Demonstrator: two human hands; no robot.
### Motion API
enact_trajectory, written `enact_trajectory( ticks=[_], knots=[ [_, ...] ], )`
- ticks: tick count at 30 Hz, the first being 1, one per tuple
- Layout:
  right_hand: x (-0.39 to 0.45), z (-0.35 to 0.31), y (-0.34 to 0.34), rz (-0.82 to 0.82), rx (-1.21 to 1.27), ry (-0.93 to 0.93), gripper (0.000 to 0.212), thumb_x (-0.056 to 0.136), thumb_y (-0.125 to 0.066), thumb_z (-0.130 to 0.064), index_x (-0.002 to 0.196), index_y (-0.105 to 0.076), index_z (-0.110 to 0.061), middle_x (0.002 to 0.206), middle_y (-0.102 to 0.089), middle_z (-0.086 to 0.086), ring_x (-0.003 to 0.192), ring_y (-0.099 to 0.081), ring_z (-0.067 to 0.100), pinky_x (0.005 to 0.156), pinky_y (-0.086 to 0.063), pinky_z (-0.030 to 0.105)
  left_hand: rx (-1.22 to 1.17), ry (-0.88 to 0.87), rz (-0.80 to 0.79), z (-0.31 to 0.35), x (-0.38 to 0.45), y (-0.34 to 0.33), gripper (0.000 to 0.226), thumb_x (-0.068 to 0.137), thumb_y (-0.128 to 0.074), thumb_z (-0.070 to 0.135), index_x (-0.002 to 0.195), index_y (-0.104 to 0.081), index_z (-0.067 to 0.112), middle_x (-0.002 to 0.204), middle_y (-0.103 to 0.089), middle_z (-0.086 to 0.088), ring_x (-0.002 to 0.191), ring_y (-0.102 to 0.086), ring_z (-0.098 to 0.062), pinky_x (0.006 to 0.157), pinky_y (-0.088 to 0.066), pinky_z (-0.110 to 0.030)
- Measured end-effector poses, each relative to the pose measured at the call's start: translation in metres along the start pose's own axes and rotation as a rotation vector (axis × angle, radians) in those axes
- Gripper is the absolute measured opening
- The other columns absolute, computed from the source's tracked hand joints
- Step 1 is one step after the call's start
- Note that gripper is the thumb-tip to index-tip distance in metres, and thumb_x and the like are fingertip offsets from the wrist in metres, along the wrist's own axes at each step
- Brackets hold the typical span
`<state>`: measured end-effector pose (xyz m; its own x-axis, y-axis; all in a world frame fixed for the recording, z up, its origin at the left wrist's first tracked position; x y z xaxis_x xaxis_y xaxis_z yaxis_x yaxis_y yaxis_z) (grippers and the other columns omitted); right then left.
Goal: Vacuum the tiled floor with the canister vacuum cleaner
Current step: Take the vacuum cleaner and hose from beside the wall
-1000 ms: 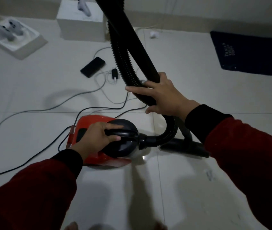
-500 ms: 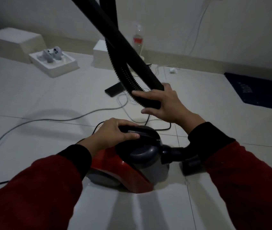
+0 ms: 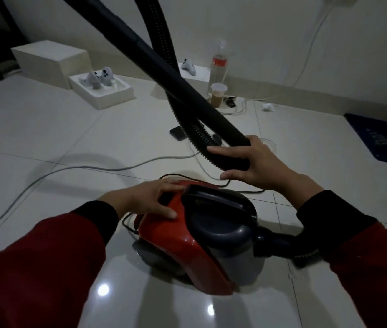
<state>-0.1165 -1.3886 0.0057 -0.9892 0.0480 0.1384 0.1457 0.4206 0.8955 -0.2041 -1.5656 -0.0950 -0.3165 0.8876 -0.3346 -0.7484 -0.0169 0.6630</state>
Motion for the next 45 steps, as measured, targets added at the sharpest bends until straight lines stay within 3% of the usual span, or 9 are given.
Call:
enact_trajectory(
  ticks=[6, 14, 25, 30, 34, 38, 41, 43, 45],
  knots=[
    [0.001, 0.005, -0.003, 0.015, 0.036, -0.049, 0.063, 0.068, -0.068, -0.058, 0.119, -0.036, -0.077, 0.121, -0.042, 0.002, 0.121, -0.037, 0.021, 0.106, -0.037, 0.036, 0.085, 0.034, -0.016, -0.022, 0.011, 0.014, 0.082, 0.078, -0.076, 0.018, 0.141, -0.032, 0.047, 0.155, -0.026, 0.013, 0.143, -0.023, -0.016, 0.114, -0.024, -0.037],
    [0.008, 0.012, -0.015, -0.005, 0.066, -0.05, 0.062, 0.064, -0.054, -0.076, 0.123, -0.036, -0.073, 0.118, -0.045, 0.003, 0.118, -0.039, 0.023, 0.103, -0.041, 0.048, 0.1, 0.014, 0.008, -0.035, 0.026, 0.023, 0.075, 0.079, -0.073, 0.01, 0.139, -0.042, 0.042, 0.147, -0.04, 0.008, 0.135, -0.038, -0.017, 0.11, -0.033, -0.038],
    [0.01, 0.009, -0.021, -0.052, 0.045, -0.065, 0.063, 0.061, -0.052, -0.077, 0.121, -0.037, -0.074, 0.117, -0.045, 0.007, 0.113, -0.044, 0.024, 0.103, -0.041, 0.044, 0.36, 0.048, 0.118, -0.043, 0.027, 0.018, 0.071, 0.08, -0.071, 0.032, 0.139, -0.035, 0.051, 0.147, -0.041, 0.016, 0.132, -0.041, -0.013, 0.105, -0.033, -0.045],
    [0.008, 0.015, -0.018, -0.04, -0.009, -0.063, 0.07, 0.065, -0.056, -0.073, 0.126, -0.023, -0.077, 0.116, -0.045, 0.008, 0.11, -0.046, 0.026, 0.102, -0.042, 0.047, 0.269, -0.149, 0.585, -0.024, -0.012, 0.045, 0.062, 0.069, -0.074, 0.048, 0.126, -0.059, 0.028, 0.105, -0.063, 0.0, 0.096, -0.054, -0.014, 0.087, -0.049, -0.045],
    [0.006, 0.01, -0.014, -0.036, 0.01, -0.035, 0.082, 0.064, -0.054, -0.076, 0.132, -0.009, -0.074, 0.11, -0.045, 0.0, 0.114, -0.052, 0.026, 0.099, -0.045, 0.047, 0.731, -0.399, 1.156, 0.048, -0.045, 0.106, 0.065, 0.078, -0.05, 0.066, 0.131, -0.041, 0.03, 0.119, -0.036, -0.007, 0.102, -0.04, -0.025, 0.082, -0.035, -0.041],
    [0.004, 0.006, -0.011, -0.017, 0.024, 0.01, 0.097, 0.073, -0.069, -0.058, 0.142, -0.001, -0.056, 0.097, -0.036, -0.027, 0.116, -0.053, 0.028, 0.098, -0.044, 0.048, 1.098, -0.351, 0.955, 0.103, -0.022, 0.155, 0.079, 0.07, -0.061, 0.056, 0.141, -0.033, 0.034, 0.136, -0.021, -0.006, 0.124, -0.022, -0.025, 0.096, -0.017, -0.04],
    [0.001, 0.016, -0.003, 0.031, 0.064, -0.022, 0.1, 0.074, -0.072, -0.056, 0.142, 0.001, -0.053, 0.097, -0.037, -0.027, 0.119, -0.052, 0.027, 0.1, -0.042, 0.049, 1.315, -0.173, 0.722, 0.128, -0.002, 0.174, 0.076, 0.076, -0.045, 0.059, 0.145, -0.032, 0.03, 0.129, -0.051, -0.018, 0.122, -0.042, -0.033, 0.103, -0.022, -0.046],
    [-0.001, 0.026, 0.005, 0.034, -0.003, -0.071, 0.092, 0.072, -0.056, -0.072, 0.142, 0.001, -0.056, 0.105, -0.05, -0.017, 0.12, -0.051, 0.025, 0.105, -0.035, 0.05, 1.494, -0.124, 0.524, 0.143, 0.017, 0.175, 0.084, 0.074, -0.019, 0.071, 0.148, -0.023, 0.031, 0.117, -0.062, -0.01, 0.106, -0.059, -0.032, 0.083, -0.045, -0.039],
    [-0.003, 0.037, 0.015, 0.035, -0.153, -0.163, 0.083, 0.072, -0.031, -0.081, 0.144, 0.002, -0.055, 0.121, -0.06, -0.004, 0.127, -0.044, 0.024, 0.112, -0.019, 0.056, 1.579, -0.161, 0.38, 0.158, 0.035, 0.173, 0.093, 0.066, -0.006, 0.073, 0.148, -0.019, 0.032, 0.109, -0.063, -0.004, 0.094, -0.065, -0.026, 0.058, -0.042, -0.029]
  ],
)
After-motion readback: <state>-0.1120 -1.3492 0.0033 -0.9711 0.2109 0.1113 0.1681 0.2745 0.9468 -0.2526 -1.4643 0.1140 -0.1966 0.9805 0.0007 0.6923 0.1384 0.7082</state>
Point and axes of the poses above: each hand's wrist, its own x-axis towards the middle knuckle, its own y-axis out of the back of the hand, z = x × y, the point moved 7 cm from there along x, towards the middle knuckle
